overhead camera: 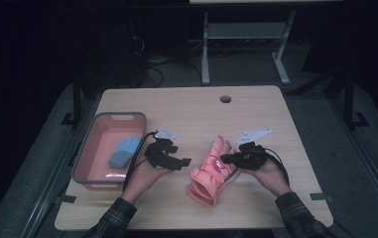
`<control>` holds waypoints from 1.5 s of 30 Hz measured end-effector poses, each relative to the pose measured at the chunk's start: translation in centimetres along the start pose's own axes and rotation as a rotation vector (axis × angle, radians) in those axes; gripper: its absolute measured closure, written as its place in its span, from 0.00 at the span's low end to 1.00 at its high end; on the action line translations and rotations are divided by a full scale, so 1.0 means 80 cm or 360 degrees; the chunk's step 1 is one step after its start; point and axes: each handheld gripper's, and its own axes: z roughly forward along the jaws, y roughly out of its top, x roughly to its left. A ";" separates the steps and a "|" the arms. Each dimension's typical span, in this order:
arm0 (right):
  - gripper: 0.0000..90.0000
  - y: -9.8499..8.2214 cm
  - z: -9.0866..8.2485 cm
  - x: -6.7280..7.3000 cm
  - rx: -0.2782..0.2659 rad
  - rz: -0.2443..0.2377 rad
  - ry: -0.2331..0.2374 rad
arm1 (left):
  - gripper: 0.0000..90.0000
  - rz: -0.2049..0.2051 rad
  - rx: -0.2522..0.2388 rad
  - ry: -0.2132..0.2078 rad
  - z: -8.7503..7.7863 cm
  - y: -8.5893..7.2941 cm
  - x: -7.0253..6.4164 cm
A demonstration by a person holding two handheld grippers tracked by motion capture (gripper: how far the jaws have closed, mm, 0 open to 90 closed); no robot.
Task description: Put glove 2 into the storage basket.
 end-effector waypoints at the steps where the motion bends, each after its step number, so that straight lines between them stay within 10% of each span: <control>1: 1.00 -0.001 0.003 0.001 0.0011 -0.0003 0.0002 | 0.29 0.0003 -0.0001 -0.0002 0.000 0.000 0.000; 20: 1.00 -0.012 0.031 0.004 0.0153 -0.0035 -0.0034 | 0.24 0.0087 -0.0017 -0.0095 0.008 0.023 -0.017; 31: 1.00 -0.016 0.031 0.006 0.0136 -0.0045 -0.0050 | 0.19 0.0142 0.0079 -0.0206 0.060 0.044 -0.036; 45: 1.00 -0.022 0.030 0.006 0.0116 -0.0064 -0.0043 | 0.14 -0.0053 0.0217 -0.0404 0.114 0.026 -0.028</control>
